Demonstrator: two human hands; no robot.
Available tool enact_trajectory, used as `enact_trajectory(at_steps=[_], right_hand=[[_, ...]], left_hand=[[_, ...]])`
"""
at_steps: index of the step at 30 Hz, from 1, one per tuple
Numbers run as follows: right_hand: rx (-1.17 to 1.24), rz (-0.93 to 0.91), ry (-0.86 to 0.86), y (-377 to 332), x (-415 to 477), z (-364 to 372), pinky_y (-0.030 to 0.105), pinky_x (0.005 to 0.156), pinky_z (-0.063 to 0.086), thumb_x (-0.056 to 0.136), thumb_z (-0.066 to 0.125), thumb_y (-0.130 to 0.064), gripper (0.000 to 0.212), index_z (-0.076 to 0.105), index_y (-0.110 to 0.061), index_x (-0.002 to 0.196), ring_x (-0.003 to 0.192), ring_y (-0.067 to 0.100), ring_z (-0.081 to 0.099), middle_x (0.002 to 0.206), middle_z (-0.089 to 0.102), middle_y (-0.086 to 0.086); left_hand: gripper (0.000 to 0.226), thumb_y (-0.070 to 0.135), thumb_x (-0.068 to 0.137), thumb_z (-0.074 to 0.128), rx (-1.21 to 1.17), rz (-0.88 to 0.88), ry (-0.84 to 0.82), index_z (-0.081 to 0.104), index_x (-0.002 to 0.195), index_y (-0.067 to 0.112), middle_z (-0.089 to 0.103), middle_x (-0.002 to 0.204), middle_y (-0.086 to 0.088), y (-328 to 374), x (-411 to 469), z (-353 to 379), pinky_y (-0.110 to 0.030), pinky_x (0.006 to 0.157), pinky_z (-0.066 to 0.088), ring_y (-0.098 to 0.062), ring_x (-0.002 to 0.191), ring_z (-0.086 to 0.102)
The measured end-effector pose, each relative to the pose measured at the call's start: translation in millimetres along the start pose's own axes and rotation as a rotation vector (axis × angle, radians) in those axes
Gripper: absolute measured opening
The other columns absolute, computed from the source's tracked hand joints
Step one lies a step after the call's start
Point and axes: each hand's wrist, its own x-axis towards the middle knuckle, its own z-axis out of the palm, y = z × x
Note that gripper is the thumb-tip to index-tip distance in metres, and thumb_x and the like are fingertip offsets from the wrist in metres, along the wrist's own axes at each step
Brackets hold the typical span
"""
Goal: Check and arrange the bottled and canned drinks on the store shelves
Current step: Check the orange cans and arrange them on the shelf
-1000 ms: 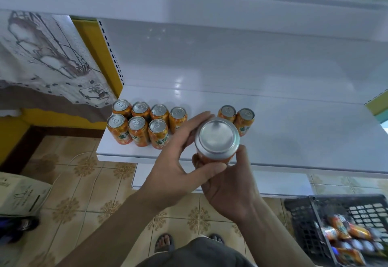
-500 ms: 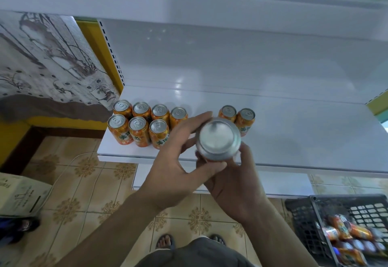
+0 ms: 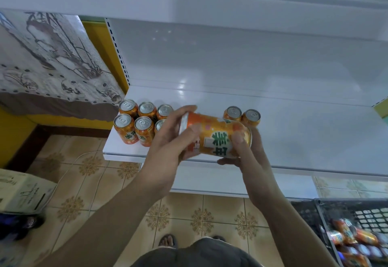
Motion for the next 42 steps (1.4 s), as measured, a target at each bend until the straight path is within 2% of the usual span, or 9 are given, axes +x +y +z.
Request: enact_trajectory(at_steps=[4,8,13,17,23,27,32,37,42], right_hand=[[-0.072,-0.103,-0.044,-1.1,-0.8,-1.8,0.027,0.070,0.057,0.080,0.072,-0.040,0.061,0.045,-0.036,0.134,0.093,0.018,0.071,0.108,0.067,-0.012],[-0.022,0.060,0.015,-2.2,-3.5,9.8,0.028,0.059,0.055,0.083,0.062,-0.049,0.045,0.055,-0.031,0.123,0.067,0.018,0.068,0.093,0.070,0.003],[-0.176,-0.086,-0.070,2.0,-7.3,20.1,0.030,0.077,0.060,0.081,0.072,-0.046,0.066,0.040,-0.049,0.137,0.107,0.015,0.069,0.120,0.059,-0.020],[-0.115,-0.019,0.074,1.7,-7.7,34.1,0.026,0.064,0.057,0.081,0.070,-0.042,0.050,0.049,-0.039,0.126,0.085,0.019,0.073,0.115,0.064,0.000],[-0.211,-0.075,0.026,4.3,-18.6,37.0,0.027,0.075,0.058,0.087,0.070,-0.037,0.059,0.040,-0.041,0.138,0.100,0.013,0.068,0.110,0.059,-0.029],[0.110,0.312,0.230,-3.4,-8.1,41.1,0.025,0.054,0.053,0.087,0.058,-0.061,0.051,0.064,-0.017,0.112,0.058,0.018,0.065,0.078,0.068,0.007],[0.505,0.777,-0.001,3.3,3.5,24.5,0.016,0.032,0.027,0.098,0.038,-0.064,0.061,0.067,-0.011,0.089,0.035,0.006,0.034,0.058,0.054,0.003],[0.586,0.815,-0.097,15.9,10.8,-4.3,0.017,0.030,0.027,0.100,0.036,-0.059,0.056,0.060,-0.009,0.094,0.032,0.007,0.032,0.059,0.056,0.006],[0.289,0.679,0.204,17.5,23.0,-46.5,0.020,0.044,0.038,0.094,0.046,-0.067,0.060,0.066,-0.010,0.097,0.046,0.010,0.044,0.066,0.062,0.006]], left_hand=[[0.048,0.048,0.082,0.064,-0.035,-0.165,0.074,0.061,0.125,0.027,0.071,0.119,-0.005,-3.3,-1.5,1.0,-0.043,0.090,0.058,-0.021,0.105,0.071],[0.047,0.029,0.083,0.074,0.079,-0.057,0.006,0.060,0.127,0.035,0.062,0.131,0.004,-5.2,-3.5,-11.8,-0.035,0.091,0.057,-0.017,0.115,0.065],[0.055,0.048,0.073,0.067,-0.090,-0.260,0.046,0.065,0.121,0.021,0.074,0.113,-0.005,2.9,-3.0,-22.6,-0.044,0.089,0.059,-0.024,0.102,0.073],[0.064,0.042,0.068,0.072,-0.017,-0.212,0.015,0.060,0.130,0.029,0.071,0.120,-0.001,0.1,-6.8,-33.2,-0.040,0.093,0.057,-0.022,0.106,0.070],[0.056,0.050,0.069,0.071,-0.057,-0.284,-0.012,0.065,0.120,0.025,0.072,0.115,-0.003,-1.9,-1.0,-40.1,-0.036,0.090,0.058,-0.020,0.106,0.070],[0.058,0.027,0.081,0.080,0.112,0.012,-0.177,0.055,0.133,0.026,0.062,0.128,0.009,-1.7,1.9,-33.4,-0.026,0.086,0.055,-0.008,0.118,0.060],[0.076,0.017,0.083,0.076,0.480,0.245,-0.412,0.037,0.147,0.032,0.047,0.149,0.012,-4.8,14.6,-18.2,-0.035,0.113,0.041,-0.012,0.140,0.042],[0.075,0.015,0.081,0.076,0.476,0.223,-0.399,0.040,0.144,0.034,0.050,0.146,0.017,-11.9,25.4,6.0,-0.027,0.111,0.042,-0.007,0.138,0.044],[0.069,0.016,0.082,0.081,0.635,0.141,-0.287,0.046,0.137,0.038,0.052,0.132,0.027,-37.7,45.7,21.5,-0.022,0.105,0.046,0.001,0.127,0.050]])
